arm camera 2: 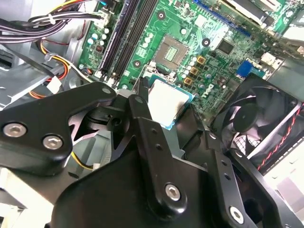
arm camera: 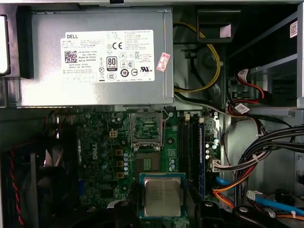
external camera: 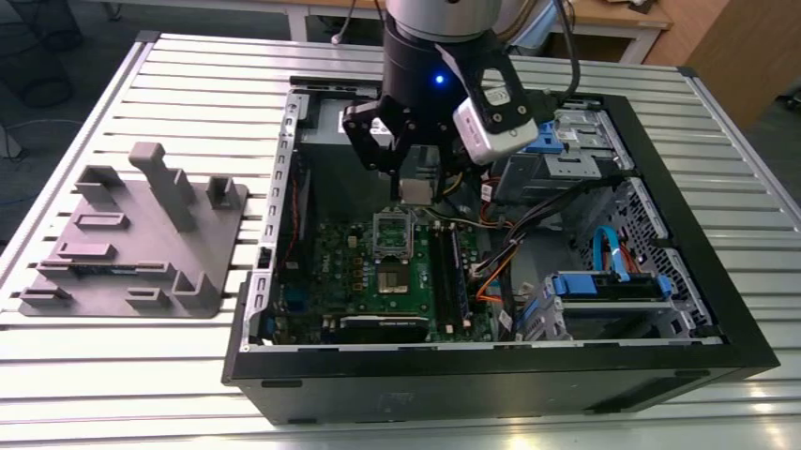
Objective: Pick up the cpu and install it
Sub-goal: 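Pick up the cpu and move it towards the insertion slot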
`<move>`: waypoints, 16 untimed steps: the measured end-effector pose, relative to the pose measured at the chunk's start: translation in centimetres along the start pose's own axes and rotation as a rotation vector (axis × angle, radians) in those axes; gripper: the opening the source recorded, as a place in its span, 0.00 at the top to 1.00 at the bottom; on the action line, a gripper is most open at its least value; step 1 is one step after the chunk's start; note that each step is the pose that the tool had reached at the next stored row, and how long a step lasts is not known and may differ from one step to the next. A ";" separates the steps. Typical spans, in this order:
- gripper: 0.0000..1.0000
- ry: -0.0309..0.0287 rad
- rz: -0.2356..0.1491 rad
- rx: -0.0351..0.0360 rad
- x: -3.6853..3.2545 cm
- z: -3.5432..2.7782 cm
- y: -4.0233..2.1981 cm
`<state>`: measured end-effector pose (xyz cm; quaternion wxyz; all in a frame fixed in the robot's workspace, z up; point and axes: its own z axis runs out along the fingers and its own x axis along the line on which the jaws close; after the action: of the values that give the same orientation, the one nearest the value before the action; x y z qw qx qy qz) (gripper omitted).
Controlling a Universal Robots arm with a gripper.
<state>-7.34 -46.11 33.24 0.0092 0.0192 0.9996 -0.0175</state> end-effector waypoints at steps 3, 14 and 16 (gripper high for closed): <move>0.53 0.0001 0.000 0.0003 0.00 0.00 0.00; 0.53 -0.0002 0.000 -0.0002 0.52 1.21 -0.61; 0.53 -0.0002 0.000 -0.0002 0.54 1.58 -0.69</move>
<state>-7.88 -46.83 31.67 0.0093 0.0191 0.9996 -0.0174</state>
